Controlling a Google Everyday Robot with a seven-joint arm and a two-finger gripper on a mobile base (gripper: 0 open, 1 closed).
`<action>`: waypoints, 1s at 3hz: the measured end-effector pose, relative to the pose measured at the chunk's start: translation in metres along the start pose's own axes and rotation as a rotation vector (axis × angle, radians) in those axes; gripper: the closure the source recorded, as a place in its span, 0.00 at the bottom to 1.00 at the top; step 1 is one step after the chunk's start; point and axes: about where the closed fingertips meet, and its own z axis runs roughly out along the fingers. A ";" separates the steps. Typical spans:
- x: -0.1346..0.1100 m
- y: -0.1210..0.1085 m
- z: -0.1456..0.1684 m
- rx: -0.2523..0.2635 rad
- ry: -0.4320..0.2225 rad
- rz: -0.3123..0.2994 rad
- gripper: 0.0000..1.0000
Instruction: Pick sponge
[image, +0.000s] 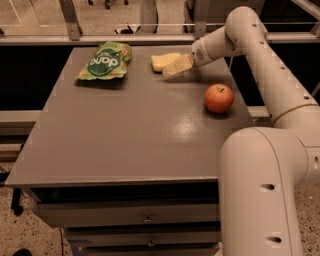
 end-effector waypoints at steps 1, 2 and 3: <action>-0.011 0.008 0.003 -0.017 0.007 -0.055 0.00; -0.014 0.012 0.003 -0.021 0.021 -0.093 0.00; -0.016 0.014 0.003 -0.018 0.031 -0.126 0.17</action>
Offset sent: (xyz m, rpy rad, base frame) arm -0.0046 0.0117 0.0225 -0.0860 -0.0672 0.0960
